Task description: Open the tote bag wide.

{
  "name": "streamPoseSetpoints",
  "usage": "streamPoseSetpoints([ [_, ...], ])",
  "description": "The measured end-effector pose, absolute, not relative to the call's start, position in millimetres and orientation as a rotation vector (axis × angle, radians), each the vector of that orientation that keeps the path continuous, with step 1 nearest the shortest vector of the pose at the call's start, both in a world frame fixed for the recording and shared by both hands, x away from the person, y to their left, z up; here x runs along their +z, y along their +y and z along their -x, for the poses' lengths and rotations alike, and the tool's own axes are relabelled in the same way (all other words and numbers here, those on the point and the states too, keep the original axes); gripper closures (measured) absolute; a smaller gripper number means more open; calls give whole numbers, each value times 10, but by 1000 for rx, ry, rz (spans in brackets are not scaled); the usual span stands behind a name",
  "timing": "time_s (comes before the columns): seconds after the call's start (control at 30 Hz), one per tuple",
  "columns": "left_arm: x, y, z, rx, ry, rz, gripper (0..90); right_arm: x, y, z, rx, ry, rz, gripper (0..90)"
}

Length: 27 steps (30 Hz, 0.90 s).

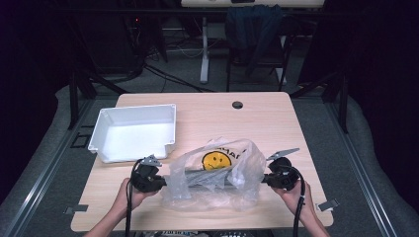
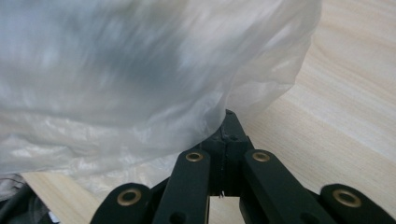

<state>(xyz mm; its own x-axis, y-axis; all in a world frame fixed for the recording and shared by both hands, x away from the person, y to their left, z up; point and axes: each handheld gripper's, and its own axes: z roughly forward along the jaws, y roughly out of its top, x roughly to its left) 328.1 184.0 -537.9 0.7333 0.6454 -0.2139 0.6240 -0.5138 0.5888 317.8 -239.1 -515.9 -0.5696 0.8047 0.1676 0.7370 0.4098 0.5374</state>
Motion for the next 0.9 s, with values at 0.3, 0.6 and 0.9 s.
streamPoseSetpoints([
  [0.3, -5360, 1811, -3286, 93, 947, -2307, 722, -5252, -2321, -3243, 798, 2600, -1391, 900],
  [0.6, -5063, 1810, -3073, 307, 848, -2264, 327, -5179, -2312, -3179, 829, 2587, -1353, 900],
  [0.9, -4909, 1697, -2890, 479, 700, -2185, 735, -5112, -2302, -3137, 857, 2590, -1312, 900],
])
